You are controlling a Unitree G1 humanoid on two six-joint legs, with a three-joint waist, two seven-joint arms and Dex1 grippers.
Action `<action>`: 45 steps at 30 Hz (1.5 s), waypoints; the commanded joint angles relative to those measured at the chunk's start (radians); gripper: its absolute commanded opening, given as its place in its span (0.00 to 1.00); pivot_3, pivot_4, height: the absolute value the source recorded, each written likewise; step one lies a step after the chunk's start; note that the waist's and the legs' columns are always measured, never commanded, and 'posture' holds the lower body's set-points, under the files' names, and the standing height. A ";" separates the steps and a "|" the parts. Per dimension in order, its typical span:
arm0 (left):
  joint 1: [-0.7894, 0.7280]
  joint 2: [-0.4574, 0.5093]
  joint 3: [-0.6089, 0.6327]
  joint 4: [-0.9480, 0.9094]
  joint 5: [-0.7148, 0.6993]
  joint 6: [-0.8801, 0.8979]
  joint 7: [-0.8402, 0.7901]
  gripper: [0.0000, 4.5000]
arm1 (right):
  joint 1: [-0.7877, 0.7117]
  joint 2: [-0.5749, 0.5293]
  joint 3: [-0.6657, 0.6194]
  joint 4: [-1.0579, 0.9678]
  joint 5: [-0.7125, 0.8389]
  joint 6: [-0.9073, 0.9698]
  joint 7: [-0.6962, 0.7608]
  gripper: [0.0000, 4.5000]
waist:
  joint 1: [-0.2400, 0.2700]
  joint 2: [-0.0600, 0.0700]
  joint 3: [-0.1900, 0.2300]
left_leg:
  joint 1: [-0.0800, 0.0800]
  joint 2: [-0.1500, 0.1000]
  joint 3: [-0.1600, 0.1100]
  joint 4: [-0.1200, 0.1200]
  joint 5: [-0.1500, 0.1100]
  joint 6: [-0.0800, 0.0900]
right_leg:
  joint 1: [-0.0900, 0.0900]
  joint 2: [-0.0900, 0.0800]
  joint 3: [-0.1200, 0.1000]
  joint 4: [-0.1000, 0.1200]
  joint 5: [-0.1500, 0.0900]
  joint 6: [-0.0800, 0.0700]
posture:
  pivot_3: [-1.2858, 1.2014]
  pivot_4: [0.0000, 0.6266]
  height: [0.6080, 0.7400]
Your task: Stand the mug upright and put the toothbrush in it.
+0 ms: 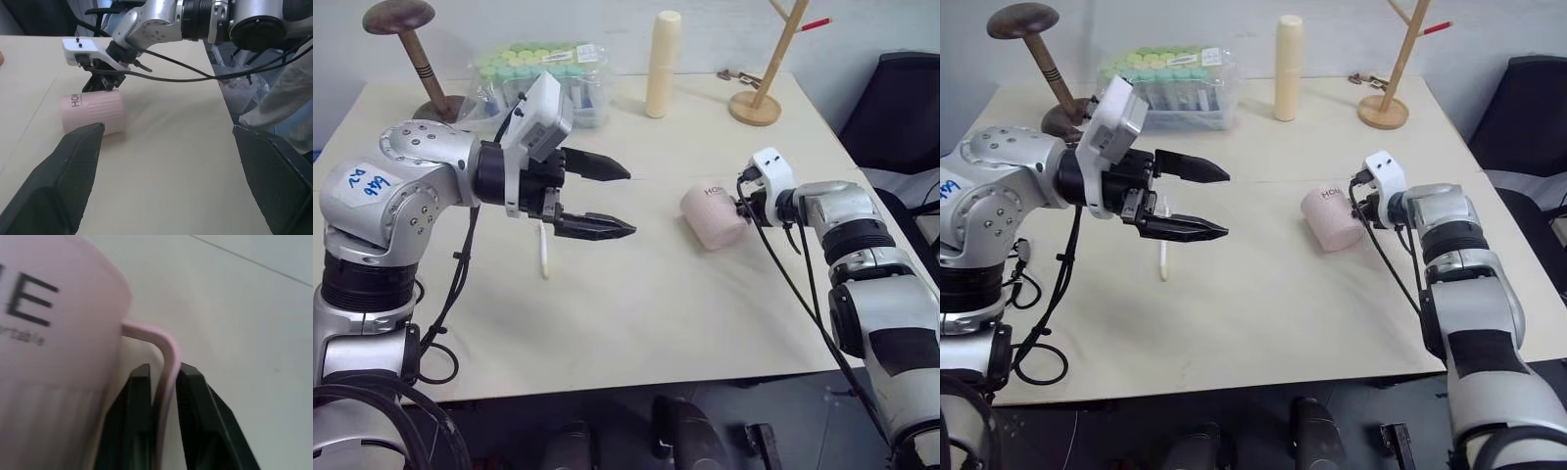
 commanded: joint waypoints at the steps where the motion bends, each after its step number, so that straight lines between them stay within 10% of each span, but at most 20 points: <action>1: 0.000 0.011 0.040 -0.024 -0.004 -0.003 0.010 0.99 | 0.001 -0.001 -0.018 -0.023 -0.012 -0.037 0.003 0.01 | 0.000 0.000 0.000 | 0.000 0.000 0.000 0.000 0.000 0.000 | 0.001 0.000 0.000 0.000 0.000 0.000 | 0.52 0.24 1.00; 13: 0.291 0.127 0.364 -0.117 -0.097 0.184 0.192 0.99 | 0.357 0.476 -0.227 -0.670 0.177 -0.314 -0.375 0.01 | -0.033 0.002 0.000 | 0.002 0.002 -0.014 -0.005 0.001 -0.002 | -0.001 0.002 0.002 0.003 -0.002 -0.004 | 0.52 0.24 1.00; 24: 0.448 0.201 0.509 -0.189 -0.218 0.270 0.228 0.99 | 0.573 0.563 -0.141 -0.639 0.045 -0.681 -0.524 0.01 | -0.001 0.003 0.001 | 0.000 -0.001 -0.026 0.001 0.001 -0.002 | 0.004 0.001 0.002 0.002 -0.002 -0.003 | 0.52 0.24 1.00; 37: 0.399 0.132 0.413 -0.165 -0.278 0.225 0.227 0.99 | 0.739 0.446 -0.088 -0.958 0.085 -0.517 -0.389 0.93 | -0.003 0.003 0.001 | 0.001 -0.001 -0.023 0.000 0.001 -0.002 | 0.004 0.003 0.003 0.001 -0.002 -0.003 | 0.52 0.24 1.00; 45: 0.414 0.128 0.370 -0.154 -0.237 0.153 0.217 0.99 | 0.917 0.187 -0.055 -1.311 0.144 -0.270 -0.186 0.93 | 0.026 0.003 0.001 | 0.001 -0.001 -0.022 0.000 0.001 -0.002 | 0.004 0.002 0.004 0.001 -0.002 -0.003 | 0.52 0.24 1.00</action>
